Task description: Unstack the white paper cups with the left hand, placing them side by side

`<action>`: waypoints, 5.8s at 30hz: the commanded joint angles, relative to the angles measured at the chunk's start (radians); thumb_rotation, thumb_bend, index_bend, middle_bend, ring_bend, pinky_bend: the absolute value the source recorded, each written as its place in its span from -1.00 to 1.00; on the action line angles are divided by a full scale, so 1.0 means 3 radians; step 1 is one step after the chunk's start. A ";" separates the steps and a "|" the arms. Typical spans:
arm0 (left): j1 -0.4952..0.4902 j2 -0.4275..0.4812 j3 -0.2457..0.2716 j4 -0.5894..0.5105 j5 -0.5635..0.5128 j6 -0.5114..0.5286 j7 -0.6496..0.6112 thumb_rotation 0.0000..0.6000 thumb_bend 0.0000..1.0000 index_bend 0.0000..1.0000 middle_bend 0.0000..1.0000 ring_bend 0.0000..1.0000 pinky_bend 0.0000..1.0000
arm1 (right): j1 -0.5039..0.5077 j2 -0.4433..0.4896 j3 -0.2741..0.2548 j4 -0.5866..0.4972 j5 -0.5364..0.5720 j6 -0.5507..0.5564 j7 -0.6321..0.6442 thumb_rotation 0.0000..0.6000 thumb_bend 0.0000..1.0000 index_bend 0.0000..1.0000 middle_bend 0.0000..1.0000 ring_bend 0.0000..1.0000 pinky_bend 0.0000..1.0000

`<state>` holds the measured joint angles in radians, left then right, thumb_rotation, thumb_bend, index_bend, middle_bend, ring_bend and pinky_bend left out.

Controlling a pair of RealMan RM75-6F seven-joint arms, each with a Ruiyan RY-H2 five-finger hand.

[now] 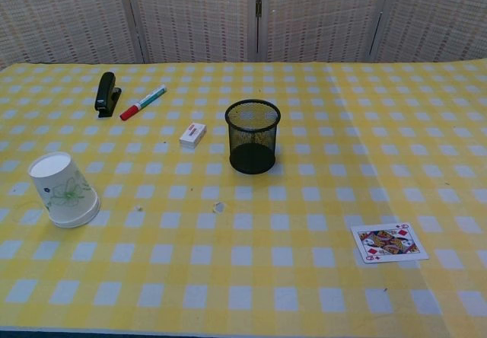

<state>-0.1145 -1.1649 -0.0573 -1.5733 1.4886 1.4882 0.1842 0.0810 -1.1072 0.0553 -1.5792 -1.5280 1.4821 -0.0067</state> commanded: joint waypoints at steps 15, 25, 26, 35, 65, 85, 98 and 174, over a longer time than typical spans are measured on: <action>-0.0248 0.0068 -0.0025 -0.0002 0.0179 -0.0244 -0.0385 1.00 -0.56 -0.70 -0.79 -0.85 -0.95 | -0.0031 0.0087 0.0031 -0.0060 0.0006 0.0092 0.0046 1.00 -0.10 -1.00 -1.00 -0.85 -1.00; -0.0731 0.0182 -0.0004 -0.0112 0.0262 -0.0970 -0.0375 1.00 -0.53 -0.60 -0.76 -0.83 -0.90 | -0.0027 0.0134 0.0083 -0.0118 -0.0024 0.0173 -0.0017 1.00 -0.10 -1.00 -1.00 -0.84 -1.00; -0.0775 0.0183 0.0001 -0.0114 0.0258 -0.1043 -0.0356 1.00 -0.52 -0.59 -0.76 -0.84 -0.89 | -0.0026 0.0139 0.0088 -0.0123 -0.0026 0.0180 -0.0022 1.00 -0.10 -1.00 -1.00 -0.84 -1.00; -0.1055 0.0136 0.0034 -0.0185 0.0121 -0.1525 -0.0172 1.00 -0.41 -0.56 -0.76 -0.87 -0.81 | 0.0009 0.0136 0.0113 -0.0128 -0.0130 0.0239 -0.0063 1.00 -0.10 -1.00 -1.00 -0.80 -1.00; -0.1413 -0.0003 0.0038 -0.0350 -0.0387 -0.1928 0.0097 1.00 -0.24 -0.38 -0.76 -0.85 -0.67 | 0.0028 0.0049 0.0099 0.0069 -0.0138 0.0233 0.0109 1.00 -0.10 -1.00 -0.98 -0.77 -1.00; -0.1474 0.0025 0.0079 -0.0402 -0.0478 -0.1909 0.0169 1.00 -0.17 -0.30 -0.73 -0.82 -0.62 | 0.0021 0.0033 0.0098 0.0110 -0.0117 0.0238 0.0157 1.00 -0.10 -1.00 -0.98 -0.77 -1.00; -0.1484 0.0037 0.0101 -0.0431 -0.0460 -0.1834 0.0214 1.00 -0.11 -0.21 -0.67 -0.77 -0.60 | 0.0015 0.0013 0.0097 0.0130 -0.0120 0.0255 0.0181 1.00 -0.10 -1.00 -0.98 -0.77 -1.00; -0.1120 -0.0209 0.0122 -0.0032 -0.0564 -0.1296 0.0564 1.00 -0.12 -0.21 -0.16 -0.34 -0.56 | 0.0050 0.0014 0.0109 0.0044 -0.0109 0.0223 0.0071 1.00 -0.10 -1.00 -0.97 -0.78 -1.00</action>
<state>-0.4503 -1.2268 -0.0205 -1.5839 1.3200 1.1002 0.3523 0.0959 -1.1031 0.0881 -1.5660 -1.5608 1.5488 0.0147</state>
